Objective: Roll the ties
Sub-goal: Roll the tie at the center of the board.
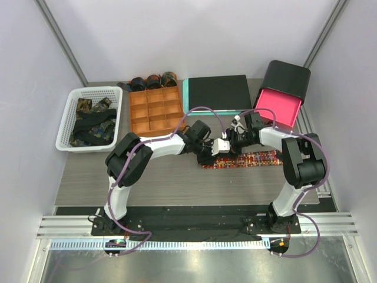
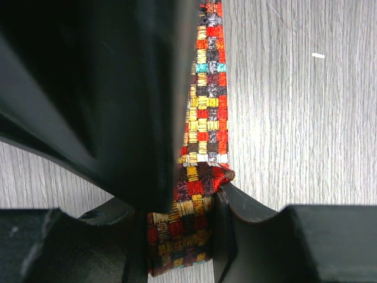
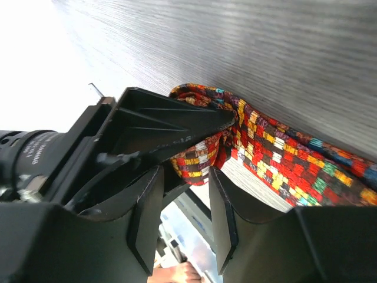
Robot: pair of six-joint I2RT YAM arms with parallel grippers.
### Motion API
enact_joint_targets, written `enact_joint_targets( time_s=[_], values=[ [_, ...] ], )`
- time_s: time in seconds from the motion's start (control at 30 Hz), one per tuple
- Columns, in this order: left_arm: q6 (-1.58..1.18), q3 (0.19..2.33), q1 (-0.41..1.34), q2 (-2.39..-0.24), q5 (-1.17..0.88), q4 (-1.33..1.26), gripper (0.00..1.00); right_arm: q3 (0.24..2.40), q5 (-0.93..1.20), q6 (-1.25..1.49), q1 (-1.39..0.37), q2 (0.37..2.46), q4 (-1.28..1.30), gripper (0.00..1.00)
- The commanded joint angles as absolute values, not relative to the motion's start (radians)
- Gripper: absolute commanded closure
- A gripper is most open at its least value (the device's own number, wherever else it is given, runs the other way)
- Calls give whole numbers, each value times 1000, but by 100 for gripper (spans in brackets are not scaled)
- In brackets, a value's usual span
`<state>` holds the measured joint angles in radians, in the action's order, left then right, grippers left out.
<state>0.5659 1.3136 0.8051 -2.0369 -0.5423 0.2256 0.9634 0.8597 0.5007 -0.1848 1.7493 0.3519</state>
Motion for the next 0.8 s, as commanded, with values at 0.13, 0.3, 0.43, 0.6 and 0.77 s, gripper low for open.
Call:
enact_joint_targets(
  time_s=[0.13,0.3,0.43,0.6,0.77],
  values=[
    [612,1252,810,-2149,-408,423,71,890,882,632,-245,1755,157,57],
    [607,1262,798,-2149,-407,431,70,861,853,629,-249,1782,124,83],
    [606,1266,779,-2125,-422,442,64,851,816,591,-239,1792,149,99],
    [568,1258,750,-2043,-488,430,45,842,770,542,-207,1807,207,99],
    [491,1238,727,-1939,-561,350,34,836,724,497,-180,1822,247,99]
  ],
)
